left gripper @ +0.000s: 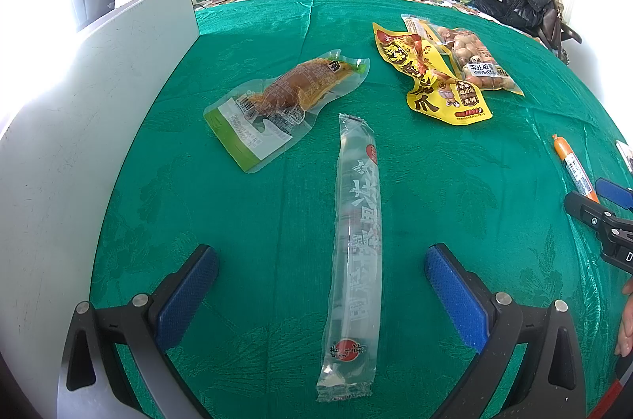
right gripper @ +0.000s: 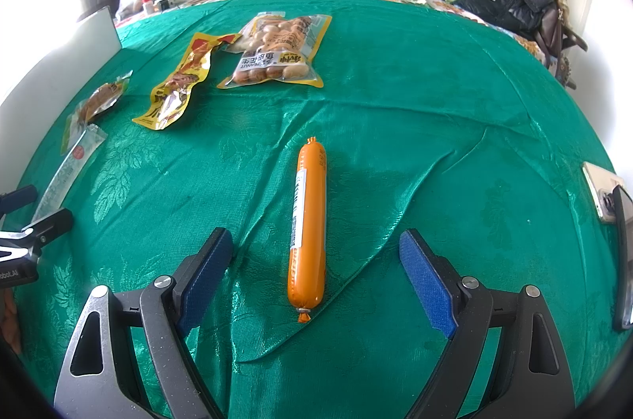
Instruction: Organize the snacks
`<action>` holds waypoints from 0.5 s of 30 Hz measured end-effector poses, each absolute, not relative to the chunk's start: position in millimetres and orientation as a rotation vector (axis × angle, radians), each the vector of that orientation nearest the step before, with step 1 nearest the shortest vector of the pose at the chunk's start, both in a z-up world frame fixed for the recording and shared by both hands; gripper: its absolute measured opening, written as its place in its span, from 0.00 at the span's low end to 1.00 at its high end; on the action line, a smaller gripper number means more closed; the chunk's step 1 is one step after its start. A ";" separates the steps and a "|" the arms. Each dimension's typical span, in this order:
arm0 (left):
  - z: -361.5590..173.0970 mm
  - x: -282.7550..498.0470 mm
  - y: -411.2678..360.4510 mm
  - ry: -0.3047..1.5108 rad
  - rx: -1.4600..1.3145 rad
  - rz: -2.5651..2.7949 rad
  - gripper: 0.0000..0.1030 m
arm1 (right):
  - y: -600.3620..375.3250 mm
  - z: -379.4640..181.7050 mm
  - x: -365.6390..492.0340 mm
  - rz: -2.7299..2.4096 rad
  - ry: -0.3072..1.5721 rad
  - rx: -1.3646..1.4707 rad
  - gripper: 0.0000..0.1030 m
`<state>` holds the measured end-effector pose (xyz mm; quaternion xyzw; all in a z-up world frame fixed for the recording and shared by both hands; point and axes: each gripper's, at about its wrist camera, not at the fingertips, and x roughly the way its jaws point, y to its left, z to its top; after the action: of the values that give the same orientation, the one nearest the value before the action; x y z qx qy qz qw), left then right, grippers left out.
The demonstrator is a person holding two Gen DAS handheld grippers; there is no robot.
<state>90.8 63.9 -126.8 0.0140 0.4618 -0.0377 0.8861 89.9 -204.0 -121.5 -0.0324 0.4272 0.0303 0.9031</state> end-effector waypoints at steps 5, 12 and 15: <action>-126.6 90.6 63.8 0.960 0.029 -0.078 1.00 | -203.9 -121.6 89.8 0.063 0.883 -0.067 0.86; -126.2 92.0 64.2 0.969 0.028 -0.088 1.00 | -204.0 -121.6 89.2 0.063 0.880 -0.066 0.86; -123.3 98.8 67.0 1.049 0.070 -0.167 1.00 | -206.5 -122.5 94.7 0.096 0.904 -0.064 0.89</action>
<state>98.8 67.0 -123.3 0.0332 0.5001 -0.0796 0.8616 94.7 -206.5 -122.5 -0.0311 0.4366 0.0466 0.8979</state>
